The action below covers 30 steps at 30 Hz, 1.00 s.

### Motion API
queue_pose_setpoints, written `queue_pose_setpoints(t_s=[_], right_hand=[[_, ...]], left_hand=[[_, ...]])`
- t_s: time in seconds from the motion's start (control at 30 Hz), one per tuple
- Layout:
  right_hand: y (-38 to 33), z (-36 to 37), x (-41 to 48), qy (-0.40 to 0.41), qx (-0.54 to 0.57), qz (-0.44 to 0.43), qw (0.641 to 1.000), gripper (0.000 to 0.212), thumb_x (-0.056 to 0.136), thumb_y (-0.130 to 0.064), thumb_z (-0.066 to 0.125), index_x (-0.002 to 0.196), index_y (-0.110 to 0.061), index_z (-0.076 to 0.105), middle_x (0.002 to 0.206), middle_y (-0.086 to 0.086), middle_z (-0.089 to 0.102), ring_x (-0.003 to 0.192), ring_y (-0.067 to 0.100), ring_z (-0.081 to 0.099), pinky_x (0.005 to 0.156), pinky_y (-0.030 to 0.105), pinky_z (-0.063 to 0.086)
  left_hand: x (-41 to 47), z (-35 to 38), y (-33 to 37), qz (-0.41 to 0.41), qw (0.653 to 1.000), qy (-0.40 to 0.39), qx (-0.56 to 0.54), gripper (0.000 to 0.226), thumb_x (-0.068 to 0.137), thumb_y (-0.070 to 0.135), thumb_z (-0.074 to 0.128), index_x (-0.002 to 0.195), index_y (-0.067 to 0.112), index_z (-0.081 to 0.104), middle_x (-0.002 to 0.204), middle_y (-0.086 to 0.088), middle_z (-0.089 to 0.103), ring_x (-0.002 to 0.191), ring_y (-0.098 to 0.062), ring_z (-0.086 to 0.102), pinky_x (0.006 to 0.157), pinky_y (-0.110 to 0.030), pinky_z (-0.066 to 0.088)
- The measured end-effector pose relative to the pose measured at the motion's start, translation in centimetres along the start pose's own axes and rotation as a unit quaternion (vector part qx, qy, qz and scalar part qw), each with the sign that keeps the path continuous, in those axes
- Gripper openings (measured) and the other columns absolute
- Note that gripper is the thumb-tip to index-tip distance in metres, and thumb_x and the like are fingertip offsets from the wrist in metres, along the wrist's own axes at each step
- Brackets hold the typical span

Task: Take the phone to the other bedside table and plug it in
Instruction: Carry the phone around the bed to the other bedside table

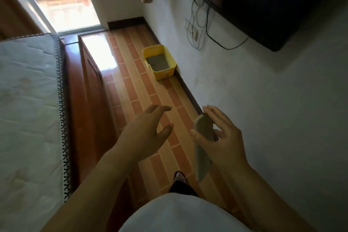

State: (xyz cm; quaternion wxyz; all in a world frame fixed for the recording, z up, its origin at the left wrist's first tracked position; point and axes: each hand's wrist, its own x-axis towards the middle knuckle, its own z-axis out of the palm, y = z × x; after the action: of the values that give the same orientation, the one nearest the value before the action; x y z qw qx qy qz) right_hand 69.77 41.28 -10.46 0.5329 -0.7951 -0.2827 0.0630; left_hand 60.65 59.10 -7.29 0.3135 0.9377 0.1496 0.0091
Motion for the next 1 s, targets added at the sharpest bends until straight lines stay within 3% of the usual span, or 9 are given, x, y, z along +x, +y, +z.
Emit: queue_pose_setpoints(t_s=[0.13, 0.23, 0.3, 0.4, 0.57, 0.67, 0.8, 1.0], right_hand=[[0.7, 0.6, 10.2, -0.037, -0.024, -0.047, 0.998, 0.07, 0.065, -0.07, 0.061, 0.125, -0.036, 0.049, 0.134, -0.018, 0.046, 0.114, -0.009, 0.044, 0.087, 0.02, 0.048], [0.5, 2.4, 16.4, -0.081, -0.022, -0.083, 0.993, 0.066, 0.067, -0.062, 0.062, 0.125, -0.034, 0.046, 0.13, -0.028, 0.039, 0.112, -0.018, 0.038, 0.085, 0.006, 0.042], [0.5, 4.3, 19.6, -0.101, -0.02, -0.099, 0.99, 0.064, 0.07, -0.06, 0.064, 0.125, -0.035, 0.045, 0.129, -0.03, 0.037, 0.114, -0.014, 0.038, 0.089, 0.014, 0.042], [0.5, 7.7, 24.1, -0.132, -0.015, -0.104, 0.986, 0.066, 0.069, -0.066, 0.057, 0.126, -0.035, 0.044, 0.128, -0.033, 0.035, 0.115, -0.009, 0.039, 0.091, 0.025, 0.044], [0.0, 14.7, 32.9, -0.183, 0.012, -0.105, 0.977, 0.064, 0.069, -0.055, 0.059, 0.126, -0.033, 0.044, 0.126, -0.034, 0.034, 0.116, -0.007, 0.039, 0.09, 0.012, 0.04], [-0.8, 19.3, 39.8, -0.182, 0.021, -0.107, 0.977, 0.067, 0.069, -0.054, 0.061, 0.129, -0.026, 0.048, 0.129, -0.027, 0.039, 0.119, 0.0, 0.043, 0.093, 0.023, 0.043], [-1.9, 24.0, 47.1, -0.162, 0.012, -0.11, 0.981, 0.071, 0.069, -0.06, 0.059, 0.131, -0.026, 0.049, 0.137, -0.013, 0.044, 0.12, 0.005, 0.045, 0.093, 0.026, 0.044], [-3.8, 31.0, 57.2, -0.148, 0.004, -0.115, 0.982, 0.07, 0.069, -0.064, 0.057, 0.13, -0.029, 0.045, 0.136, -0.014, 0.044, 0.121, 0.004, 0.044, 0.095, 0.031, 0.043]], left_hand=[[8.0, -2.4, -1.2, -0.023, 0.998, 0.057, 0.009, 0.048, 0.086, 0.045, 0.046, 0.131, 0.036, 0.034, 0.14, 0.005, 0.041, 0.07, -0.004, 0.058, 0.078, -0.026, 0.045], [11.7, -4.2, -3.4, -0.038, 0.994, 0.107, 0.008, 0.045, 0.084, 0.048, 0.043, 0.127, 0.038, 0.038, 0.131, 0.007, 0.048, 0.079, -0.003, 0.058, 0.071, -0.017, 0.039], [13.4, -5.2, -5.3, -0.054, 0.99, 0.13, -0.001, 0.044, 0.083, 0.05, 0.043, 0.126, 0.038, 0.039, 0.129, 0.009, 0.05, 0.081, -0.001, 0.057, 0.069, -0.011, 0.034], [16.3, -7.0, -8.8, -0.089, 0.984, 0.153, -0.006, 0.045, 0.084, 0.051, 0.043, 0.126, 0.037, 0.04, 0.131, 0.009, 0.05, 0.101, -0.001, 0.051, 0.075, -0.015, 0.037], [22.3, -11.1, -15.0, -0.117, 0.977, 0.18, -0.009, 0.044, 0.085, 0.047, 0.047, 0.127, 0.031, 0.044, 0.131, 0.006, 0.052, 0.102, -0.008, 0.055, 0.079, -0.021, 0.042], [27.1, -15.1, -19.4, -0.133, 0.975, 0.179, -0.007, 0.046, 0.085, 0.047, 0.047, 0.127, 0.03, 0.044, 0.133, 0.005, 0.051, 0.091, -0.015, 0.062, 0.082, -0.029, 0.047], [32.8, -20.3, -23.9, -0.132, 0.977, 0.17, 0.002, 0.047, 0.085, 0.047, 0.047, 0.128, 0.03, 0.043, 0.136, 0.004, 0.048, 0.094, -0.015, 0.062, 0.089, -0.036, 0.049], [41.6, -27.4, -30.5, -0.127, 0.975, 0.182, 0.016, 0.049, 0.083, 0.052, 0.045, 0.126, 0.03, 0.045, 0.136, 0.002, 0.049, 0.096, -0.015, 0.061, 0.085, -0.033, 0.05]])
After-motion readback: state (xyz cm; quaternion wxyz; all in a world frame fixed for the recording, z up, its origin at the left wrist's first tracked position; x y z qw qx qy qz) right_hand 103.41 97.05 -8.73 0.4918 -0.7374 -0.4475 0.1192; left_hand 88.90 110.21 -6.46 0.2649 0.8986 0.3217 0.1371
